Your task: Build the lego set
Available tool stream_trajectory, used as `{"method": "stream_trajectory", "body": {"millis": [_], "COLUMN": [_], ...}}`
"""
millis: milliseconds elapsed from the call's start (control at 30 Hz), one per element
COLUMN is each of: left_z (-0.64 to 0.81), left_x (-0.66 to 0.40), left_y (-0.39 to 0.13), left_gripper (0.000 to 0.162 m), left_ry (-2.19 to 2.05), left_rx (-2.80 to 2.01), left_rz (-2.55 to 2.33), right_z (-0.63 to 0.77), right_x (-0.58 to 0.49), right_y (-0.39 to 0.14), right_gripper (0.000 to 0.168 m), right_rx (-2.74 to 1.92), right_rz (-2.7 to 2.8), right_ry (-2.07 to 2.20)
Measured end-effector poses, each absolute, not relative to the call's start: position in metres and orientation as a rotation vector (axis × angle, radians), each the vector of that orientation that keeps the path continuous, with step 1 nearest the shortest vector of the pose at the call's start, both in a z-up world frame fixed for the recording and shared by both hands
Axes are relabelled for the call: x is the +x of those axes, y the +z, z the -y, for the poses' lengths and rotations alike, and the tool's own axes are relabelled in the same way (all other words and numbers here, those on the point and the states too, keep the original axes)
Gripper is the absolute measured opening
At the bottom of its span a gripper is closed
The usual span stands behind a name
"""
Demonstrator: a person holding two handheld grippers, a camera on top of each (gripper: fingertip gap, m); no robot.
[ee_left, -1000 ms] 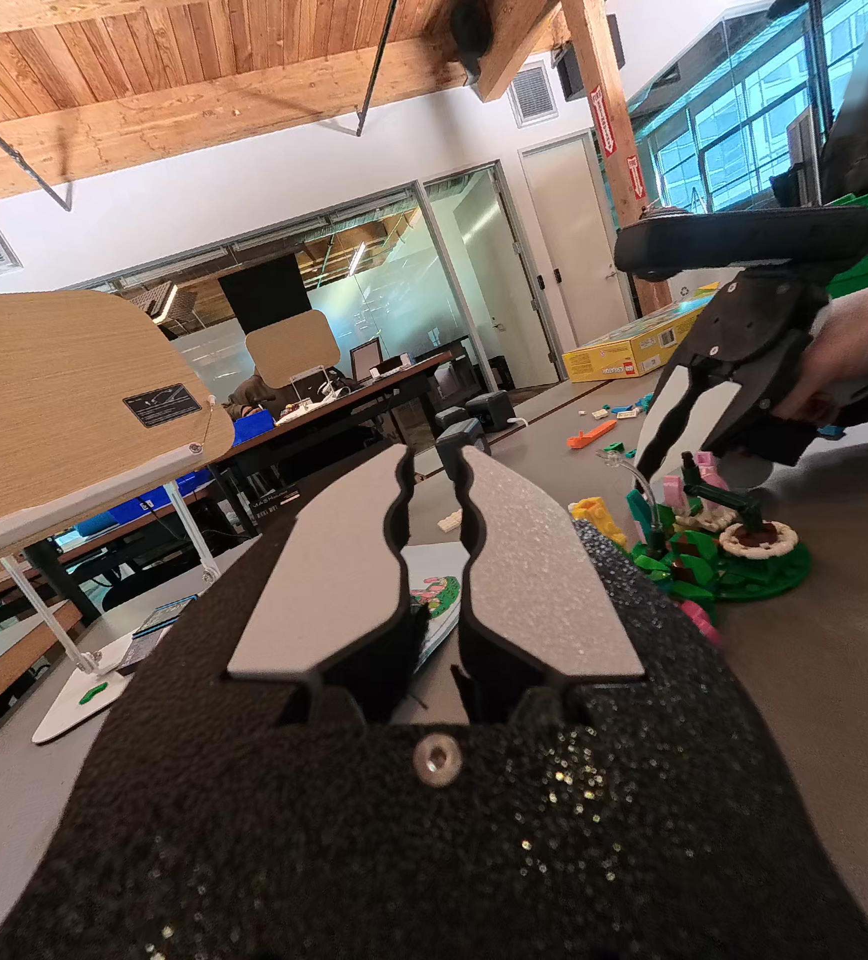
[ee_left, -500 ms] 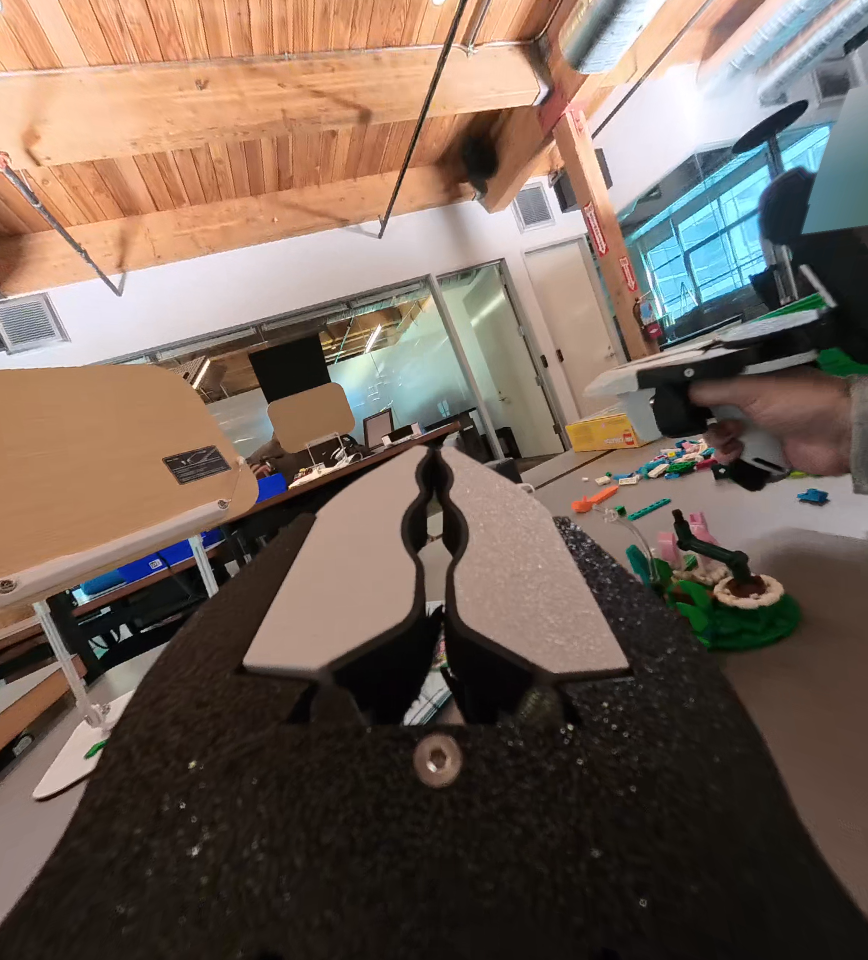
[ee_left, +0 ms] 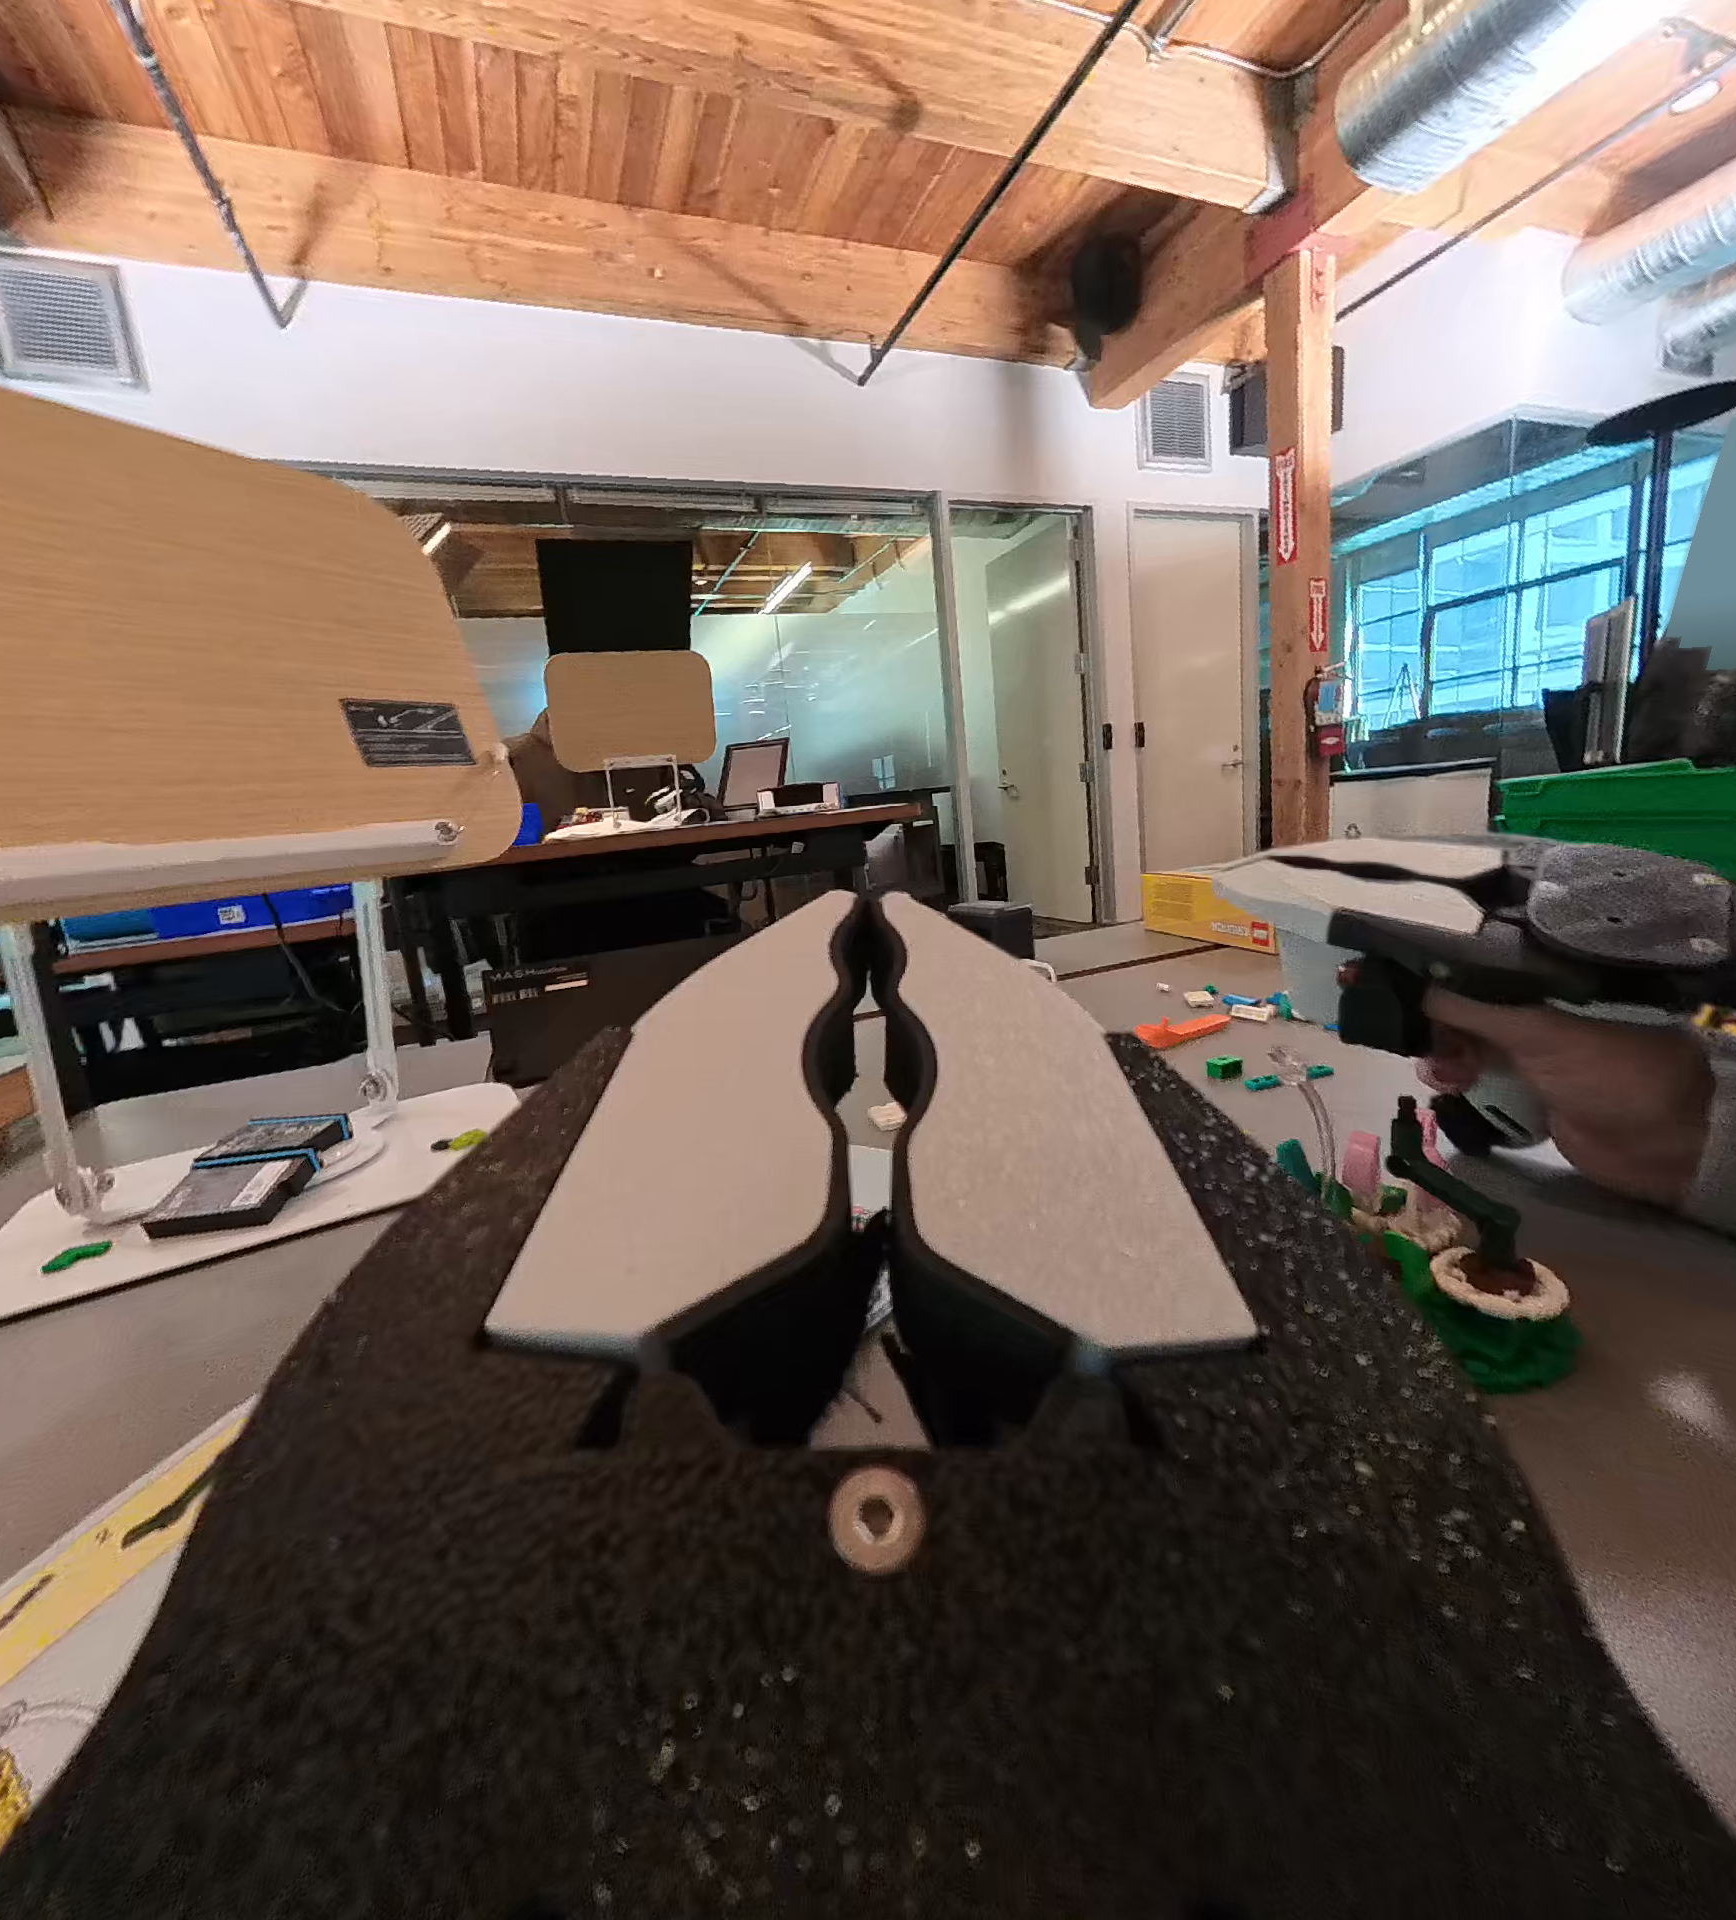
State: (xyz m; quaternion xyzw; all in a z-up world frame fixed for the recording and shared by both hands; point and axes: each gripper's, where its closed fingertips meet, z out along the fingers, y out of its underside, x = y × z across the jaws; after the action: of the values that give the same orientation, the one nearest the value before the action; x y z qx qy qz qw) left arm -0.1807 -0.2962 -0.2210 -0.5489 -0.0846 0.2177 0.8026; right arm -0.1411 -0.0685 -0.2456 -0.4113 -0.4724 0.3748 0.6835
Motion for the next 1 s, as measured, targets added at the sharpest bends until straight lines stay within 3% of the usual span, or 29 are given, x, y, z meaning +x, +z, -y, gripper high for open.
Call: {"method": "stream_trajectory", "body": {"millis": [367, 1000], "left_z": [0.268, 0.264], "left_x": [-0.144, -0.143], "left_y": [-0.237, -0.244], "left_gripper": [0.000, 0.000], "left_ry": [0.505, 0.464], "left_rx": [-1.303, -1.335], "left_rz": [-0.087, -0.091], "right_z": [0.056, 0.061], "right_x": [-0.136, -0.139], "right_y": [-0.242, -0.245], "right_gripper": [0.000, 0.000], "right_rx": [-0.990, -0.978], "right_rz": [0.994, 1.030], "right_ry": [0.922, 0.921]}}
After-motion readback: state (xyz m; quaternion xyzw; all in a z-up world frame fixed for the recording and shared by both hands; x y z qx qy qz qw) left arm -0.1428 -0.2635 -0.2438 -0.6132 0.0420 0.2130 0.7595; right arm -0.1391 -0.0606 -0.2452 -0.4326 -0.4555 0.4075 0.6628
